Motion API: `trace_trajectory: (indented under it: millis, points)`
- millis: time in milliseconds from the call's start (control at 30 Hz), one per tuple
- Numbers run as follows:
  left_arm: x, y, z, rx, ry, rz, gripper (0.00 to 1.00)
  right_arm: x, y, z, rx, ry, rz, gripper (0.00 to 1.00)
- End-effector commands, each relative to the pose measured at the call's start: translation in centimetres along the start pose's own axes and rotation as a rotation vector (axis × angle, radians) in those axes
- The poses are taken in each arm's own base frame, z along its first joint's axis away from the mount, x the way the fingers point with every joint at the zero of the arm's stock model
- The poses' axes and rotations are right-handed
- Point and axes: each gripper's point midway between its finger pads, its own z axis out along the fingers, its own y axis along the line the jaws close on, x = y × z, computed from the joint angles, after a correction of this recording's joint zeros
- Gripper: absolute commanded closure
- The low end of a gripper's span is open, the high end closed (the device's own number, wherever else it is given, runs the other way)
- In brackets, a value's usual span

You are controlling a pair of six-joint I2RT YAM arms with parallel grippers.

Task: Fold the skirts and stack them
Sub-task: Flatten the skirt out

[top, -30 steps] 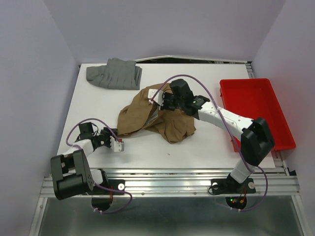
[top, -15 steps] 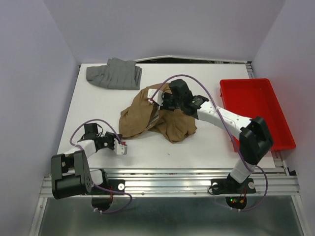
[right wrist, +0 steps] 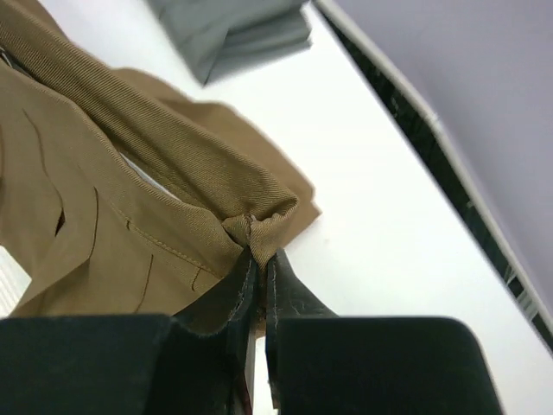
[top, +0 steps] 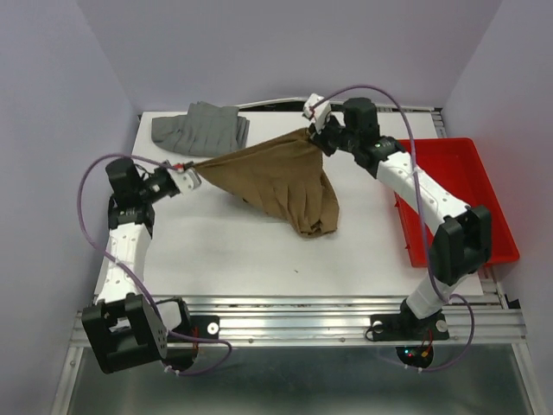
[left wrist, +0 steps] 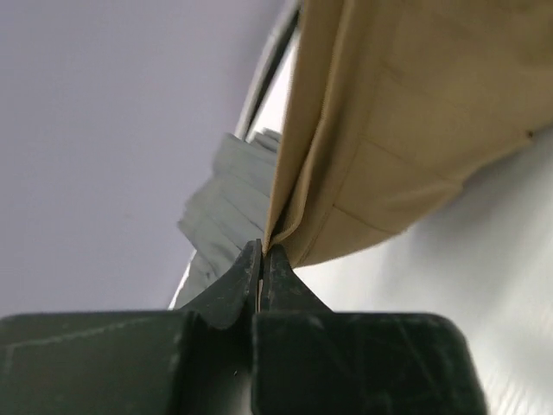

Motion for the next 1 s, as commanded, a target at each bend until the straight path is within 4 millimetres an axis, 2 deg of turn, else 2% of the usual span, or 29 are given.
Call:
trace_trajectory:
  millis: [0,33,67,100,133,233,267,300,333,433,467,500,567,667,767,800,867,967]
  points:
    - [-6.2,10.7,-2.6,-0.297,-0.099,-0.315,1.0,-8.6,-9.2,-7.9,0.276,-0.205,0.036,0.99]
    - [-7.0,12.4,-3.0,-0.342,-0.107,-0.35,1.0,-9.8,-9.6,-8.6,0.282,-0.233,0.03,0.99]
    - [-8.9,15.3,-3.5,-0.382,-0.141,-0.356,1.0,-12.0,-10.3,-10.0,0.308,-0.283,0.017,0.99]
    - [-9.5,16.4,-3.8,-0.403,-0.147,-0.405,1.0,-13.0,-10.7,-10.7,0.32,-0.304,0.019,0.99]
    - [-11.6,18.9,-4.5,-0.438,-0.182,-0.432,1.0,-14.9,-11.3,-12.2,0.348,-0.347,0.013,0.99]
    - [-14.5,20.5,-5.7,-0.46,-0.22,-0.444,1.0,-17.2,-11.8,-14.7,0.381,-0.405,0.019,0.99]
    - [-15.5,20.9,-6.4,-0.48,-0.233,-0.427,1.0,-18.2,-11.8,-16.2,0.396,-0.432,0.01,0.99]
    - [-15.8,21.1,-6.8,-0.5,-0.233,-0.426,1.0,-18.4,-11.7,-16.8,0.403,-0.439,0.008,0.99]
    - [-16.8,20.9,-7.6,-0.516,-0.242,-0.415,1.0,-18.5,-11.8,-17.4,0.418,-0.437,0.006,0.99]
    - [-17.2,20.4,-9.0,-0.573,-0.221,-0.415,1.0,-17.7,-11.2,-19.0,0.439,-0.417,-0.013,0.99]
    - [-17.2,19.8,-9.2,-0.571,-0.204,-0.405,1.0,-16.6,-10.6,-18.7,0.425,-0.391,-0.008,0.99]
    - [-17.5,19.1,-9.3,-0.554,-0.204,-0.392,1.0,-16.8,-10.0,-20.1,0.427,-0.401,-0.013,0.99]
    - [-18.7,17.4,-10.3,-0.549,-0.215,-0.36,1.0,-16.4,-8.7,-20.8,0.386,-0.395,-0.019,0.99]
    - [-19.9,15.5,-11.2,-0.532,-0.23,-0.353,1.0,-14.7,-6.7,-21.4,0.337,-0.363,0.015,0.99]
    - [-19.7,13.3,-10.6,-0.453,-0.218,-0.429,1.0,-13.3,-5.3,-21.2,0.291,-0.332,0.079,0.99]
    - [-19.4,12.3,-10.2,-0.413,-0.206,-0.47,1.0,-12.4,-4.4,-20.9,0.257,-0.302,0.105,0.99]
    - [-19.1,11.0,-10.1,-0.372,-0.189,-0.495,1.0,-11.8,-2.1,-20.7,0.148,-0.293,0.131,0.99]
    - [-17.5,8.8,-9.3,-0.305,-0.131,-0.579,1.0,-9.6,0.5,-19.6,0.039,-0.225,0.241,0.99]
